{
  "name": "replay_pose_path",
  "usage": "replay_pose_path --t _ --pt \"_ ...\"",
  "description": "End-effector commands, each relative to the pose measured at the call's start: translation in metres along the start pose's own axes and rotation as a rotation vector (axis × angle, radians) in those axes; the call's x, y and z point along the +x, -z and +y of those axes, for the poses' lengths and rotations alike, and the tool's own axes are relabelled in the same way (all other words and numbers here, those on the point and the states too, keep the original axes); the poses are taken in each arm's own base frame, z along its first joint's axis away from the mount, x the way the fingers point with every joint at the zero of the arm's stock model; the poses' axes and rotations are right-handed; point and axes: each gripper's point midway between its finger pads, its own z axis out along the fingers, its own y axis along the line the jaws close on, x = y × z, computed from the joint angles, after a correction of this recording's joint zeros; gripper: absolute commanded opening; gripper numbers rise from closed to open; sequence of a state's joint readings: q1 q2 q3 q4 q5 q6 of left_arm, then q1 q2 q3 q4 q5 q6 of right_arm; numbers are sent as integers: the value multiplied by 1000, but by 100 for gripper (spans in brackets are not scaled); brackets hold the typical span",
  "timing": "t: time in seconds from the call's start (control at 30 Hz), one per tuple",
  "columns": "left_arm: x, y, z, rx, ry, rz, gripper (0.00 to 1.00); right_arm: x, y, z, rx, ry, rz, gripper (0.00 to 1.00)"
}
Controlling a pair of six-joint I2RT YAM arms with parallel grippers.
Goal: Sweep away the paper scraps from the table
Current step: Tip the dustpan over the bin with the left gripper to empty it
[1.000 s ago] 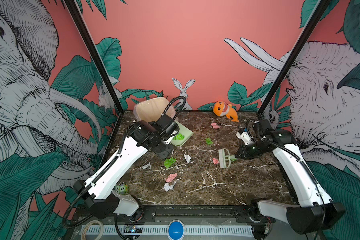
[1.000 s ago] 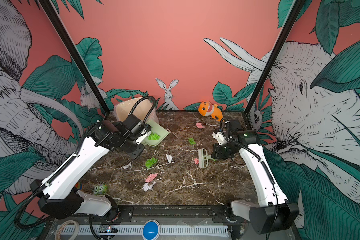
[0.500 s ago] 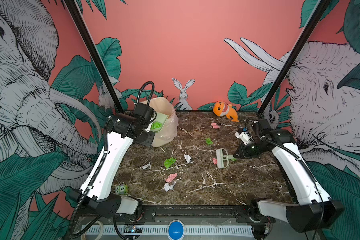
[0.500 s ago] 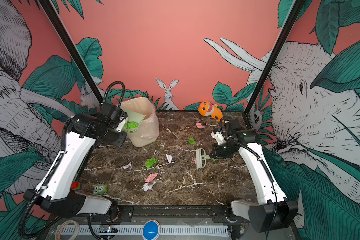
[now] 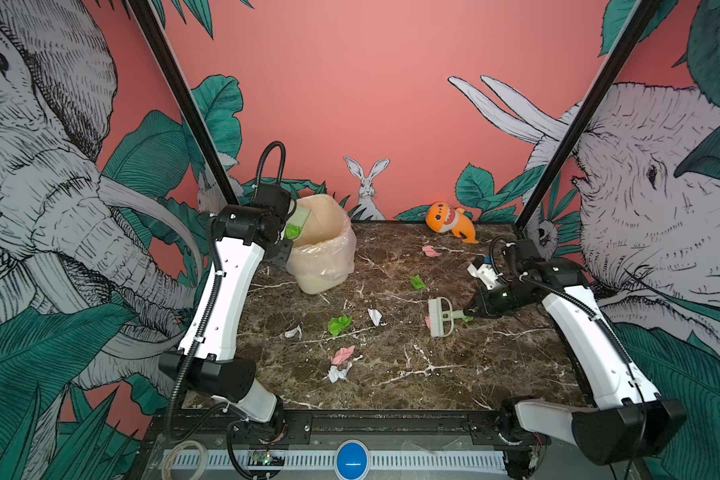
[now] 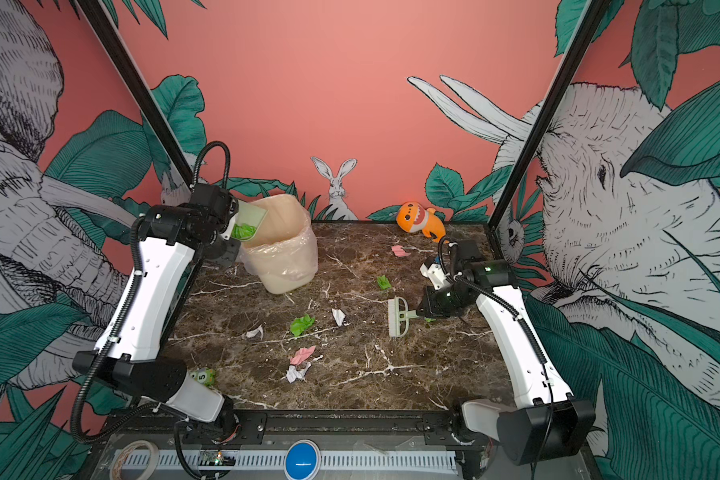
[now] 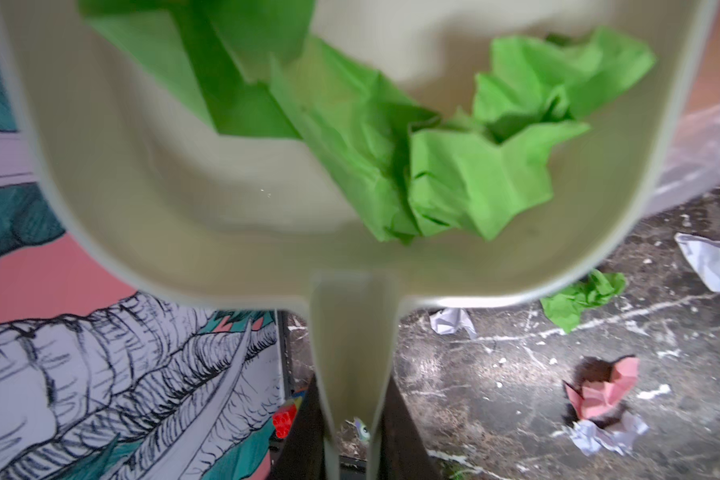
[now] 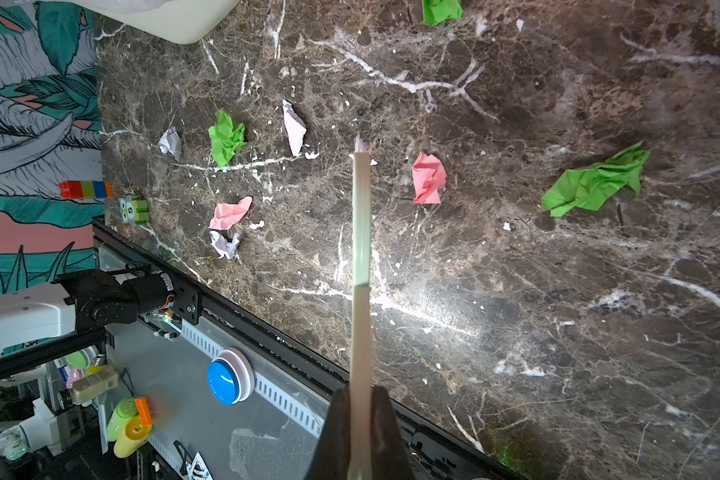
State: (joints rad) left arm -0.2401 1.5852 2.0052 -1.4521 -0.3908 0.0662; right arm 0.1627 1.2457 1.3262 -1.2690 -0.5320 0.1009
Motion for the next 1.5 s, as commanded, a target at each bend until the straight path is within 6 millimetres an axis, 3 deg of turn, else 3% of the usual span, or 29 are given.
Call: replay_pose_path --t 0.0,0.4,0.9,1.47 --pt "-12 2 16 -75 -63 -23 12 1 0 3 -21 -2 -3 0" --pt "-20 -11 26 -351 -324 41 10 8 -9 0 -31 -27 30 0" --pt "-50 6 34 -681 -585 25 4 9 -9 2 -44 -21 28 0" --pt "-59 6 33 -814 -769 47 4 9 -10 2 -48 -22 25 0"
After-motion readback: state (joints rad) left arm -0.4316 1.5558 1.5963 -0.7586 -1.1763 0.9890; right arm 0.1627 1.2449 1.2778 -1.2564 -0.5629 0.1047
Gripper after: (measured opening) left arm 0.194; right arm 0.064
